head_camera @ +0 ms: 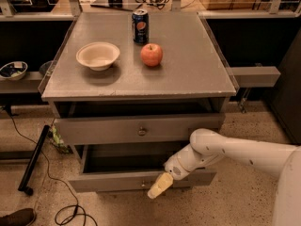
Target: Open middle drawer
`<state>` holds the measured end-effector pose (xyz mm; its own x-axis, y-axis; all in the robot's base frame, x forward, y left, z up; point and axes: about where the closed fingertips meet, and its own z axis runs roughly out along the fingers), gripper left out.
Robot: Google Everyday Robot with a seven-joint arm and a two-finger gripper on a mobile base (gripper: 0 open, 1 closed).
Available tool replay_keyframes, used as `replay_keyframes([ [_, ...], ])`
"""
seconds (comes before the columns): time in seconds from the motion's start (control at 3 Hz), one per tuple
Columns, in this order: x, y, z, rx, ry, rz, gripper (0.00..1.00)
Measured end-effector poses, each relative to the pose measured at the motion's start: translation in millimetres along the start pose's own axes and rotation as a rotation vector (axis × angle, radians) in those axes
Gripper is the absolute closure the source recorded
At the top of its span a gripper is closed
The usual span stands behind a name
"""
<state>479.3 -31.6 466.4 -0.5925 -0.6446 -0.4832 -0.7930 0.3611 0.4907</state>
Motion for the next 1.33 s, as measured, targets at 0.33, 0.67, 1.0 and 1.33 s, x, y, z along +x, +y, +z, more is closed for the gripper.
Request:
replay_keyframes([
  [0.33, 0.0, 0.0, 0.0, 0.000, 0.000, 0.000, 0.19],
  [0.67, 0.0, 0.0, 0.1, 0.000, 0.000, 0.000, 0.42],
  [1.0, 0.0, 0.0, 0.1, 0.000, 0.000, 0.000, 0.65],
  [1.33, 0.0, 0.0, 0.1, 0.000, 0.000, 0.000, 0.89],
])
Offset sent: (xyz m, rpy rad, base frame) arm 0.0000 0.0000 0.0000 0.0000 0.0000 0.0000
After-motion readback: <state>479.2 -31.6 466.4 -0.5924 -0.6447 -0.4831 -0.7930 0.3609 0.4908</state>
